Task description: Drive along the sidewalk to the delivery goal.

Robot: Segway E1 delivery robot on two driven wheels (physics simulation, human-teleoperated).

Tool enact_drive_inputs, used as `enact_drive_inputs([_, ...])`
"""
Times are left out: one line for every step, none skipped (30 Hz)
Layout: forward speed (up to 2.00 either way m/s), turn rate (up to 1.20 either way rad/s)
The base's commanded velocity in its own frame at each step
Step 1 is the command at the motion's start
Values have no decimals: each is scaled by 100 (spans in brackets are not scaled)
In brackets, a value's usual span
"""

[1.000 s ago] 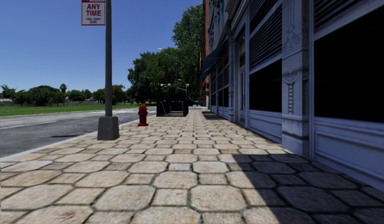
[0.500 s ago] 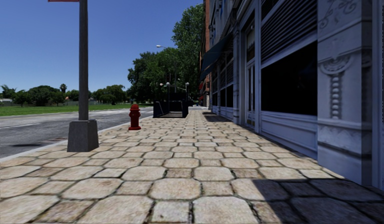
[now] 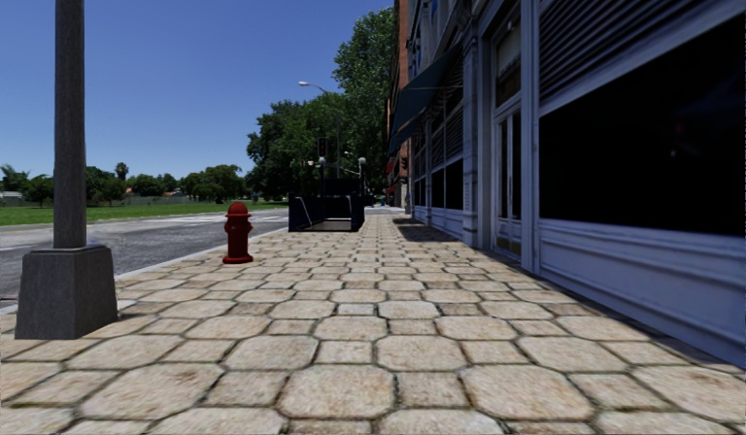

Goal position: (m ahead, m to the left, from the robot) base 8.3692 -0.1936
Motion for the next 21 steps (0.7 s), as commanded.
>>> enact_drive_inputs([200,-15])
enact_drive_inputs([200,-15])
enact_drive_inputs([200,-15])
enact_drive_inputs([200,-15])
enact_drive_inputs([200,-11])
enact_drive_inputs([200,-11])
enact_drive_inputs([200,0])
enact_drive_inputs([200,0])
enact_drive_inputs([200,0])
enact_drive_inputs([200,0])
enact_drive_inputs([200,0])
enact_drive_inputs([200,0])
enact_drive_inputs([200,0])
enact_drive_inputs([200,0])
enact_drive_inputs([200,0])
enact_drive_inputs([200,0])
enact_drive_inputs([200,0])
enact_drive_inputs([200,0])
enact_drive_inputs([200,0])
enact_drive_inputs([200,0])
enact_drive_inputs([200,0])
